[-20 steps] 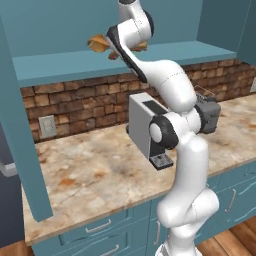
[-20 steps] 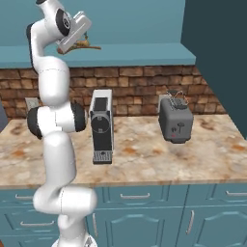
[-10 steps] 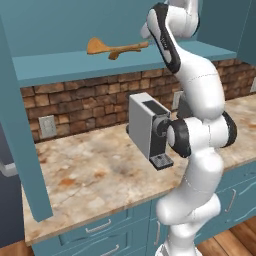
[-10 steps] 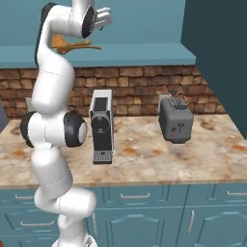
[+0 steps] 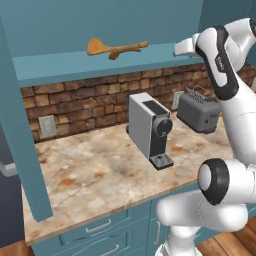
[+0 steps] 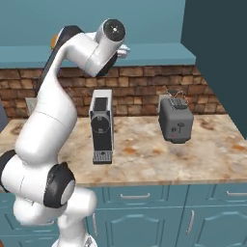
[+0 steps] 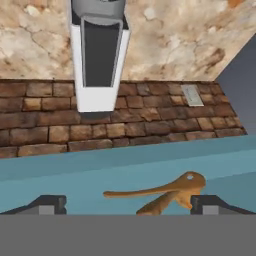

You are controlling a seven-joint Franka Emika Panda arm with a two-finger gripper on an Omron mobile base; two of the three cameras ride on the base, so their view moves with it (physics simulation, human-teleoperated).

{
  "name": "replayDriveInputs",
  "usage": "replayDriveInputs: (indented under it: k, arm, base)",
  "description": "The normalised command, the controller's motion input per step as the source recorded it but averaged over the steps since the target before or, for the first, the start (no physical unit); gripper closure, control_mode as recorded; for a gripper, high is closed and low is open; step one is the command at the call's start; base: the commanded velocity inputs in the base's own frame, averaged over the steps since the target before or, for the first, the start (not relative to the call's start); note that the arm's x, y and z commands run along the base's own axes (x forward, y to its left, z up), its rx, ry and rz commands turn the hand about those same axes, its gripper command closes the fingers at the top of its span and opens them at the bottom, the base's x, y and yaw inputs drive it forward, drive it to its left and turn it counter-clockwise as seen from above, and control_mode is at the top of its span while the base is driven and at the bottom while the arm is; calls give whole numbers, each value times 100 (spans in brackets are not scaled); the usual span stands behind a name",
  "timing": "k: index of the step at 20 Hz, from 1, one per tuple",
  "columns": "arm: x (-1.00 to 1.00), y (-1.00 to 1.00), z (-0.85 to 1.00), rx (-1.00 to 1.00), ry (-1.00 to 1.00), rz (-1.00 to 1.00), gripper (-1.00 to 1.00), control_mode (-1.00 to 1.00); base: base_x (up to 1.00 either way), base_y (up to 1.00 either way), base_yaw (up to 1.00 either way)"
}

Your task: Organize the utensils by type. Pick up the wooden spoons from the counter and place them in the open cabinet. Then pick up the metallic utensils from the counter and place them in the open drawer.

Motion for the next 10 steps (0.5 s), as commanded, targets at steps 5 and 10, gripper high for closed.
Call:
replayDriveInputs:
  k: [5,10]
  arm:
    - [-100,-54,-29,1,-9,6,-100,-100]
    - [-100,-28,-36,-19,3,1,-100,-100]
  base:
    - [0,0,0]
    - [0,0,0]
